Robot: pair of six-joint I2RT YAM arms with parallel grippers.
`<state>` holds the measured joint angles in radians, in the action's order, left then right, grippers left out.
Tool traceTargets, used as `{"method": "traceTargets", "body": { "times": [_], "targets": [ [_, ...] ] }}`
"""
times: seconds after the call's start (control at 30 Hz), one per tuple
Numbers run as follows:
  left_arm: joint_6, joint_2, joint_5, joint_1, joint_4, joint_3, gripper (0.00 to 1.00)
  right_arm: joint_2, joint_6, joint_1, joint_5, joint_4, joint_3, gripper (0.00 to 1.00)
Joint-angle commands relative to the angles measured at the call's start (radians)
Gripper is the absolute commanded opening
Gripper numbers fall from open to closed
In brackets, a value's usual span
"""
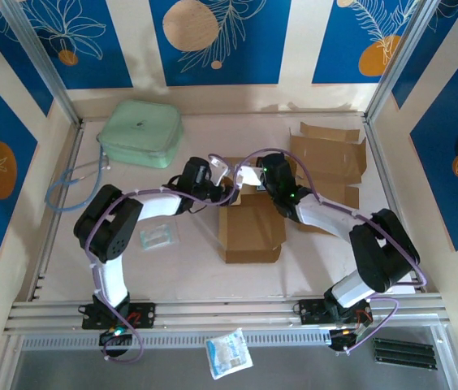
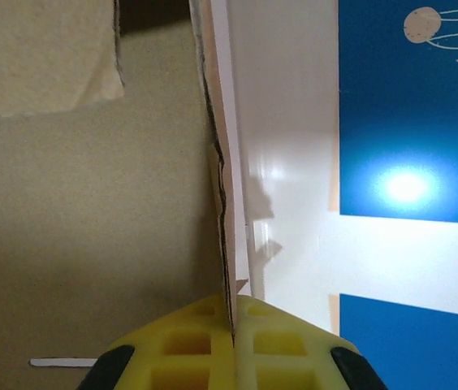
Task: Fold the paper box
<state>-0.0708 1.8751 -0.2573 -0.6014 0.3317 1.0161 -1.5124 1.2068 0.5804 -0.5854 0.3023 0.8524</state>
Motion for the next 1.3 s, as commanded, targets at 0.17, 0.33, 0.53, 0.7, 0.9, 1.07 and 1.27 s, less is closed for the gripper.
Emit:
{"method": "traceTargets", "body": {
  "times": [0.17,0.33,0.53,0.7,0.9,1.07,1.27],
  "targets": [
    [-0.057,-0.011,0.175,-0.038,0.027,-0.073,0.67,0.082,-0.039,0.075,-0.042,0.117,-0.080,0.00],
    [-0.044,-0.023,0.184,-0.043,0.047,-0.102,0.70,0.118,-0.071,0.082,-0.063,0.116,-0.089,0.00],
    [-0.053,0.003,0.185,-0.044,0.068,-0.104,0.70,0.130,-0.110,0.099,-0.037,0.052,-0.106,0.00],
    [-0.073,0.032,0.202,-0.048,0.132,-0.094,0.67,0.107,-0.161,0.102,-0.043,0.013,-0.109,0.00],
    [-0.075,0.066,0.249,-0.055,0.231,-0.083,0.67,0.091,-0.191,0.103,-0.041,-0.015,-0.078,0.00],
    [-0.086,0.086,0.286,-0.061,0.297,-0.087,0.68,0.081,-0.211,0.102,-0.039,-0.048,-0.058,0.00],
    [-0.101,0.093,0.337,-0.069,0.311,-0.093,0.64,0.081,-0.248,0.104,-0.036,-0.087,-0.050,0.00]
  ]
}}
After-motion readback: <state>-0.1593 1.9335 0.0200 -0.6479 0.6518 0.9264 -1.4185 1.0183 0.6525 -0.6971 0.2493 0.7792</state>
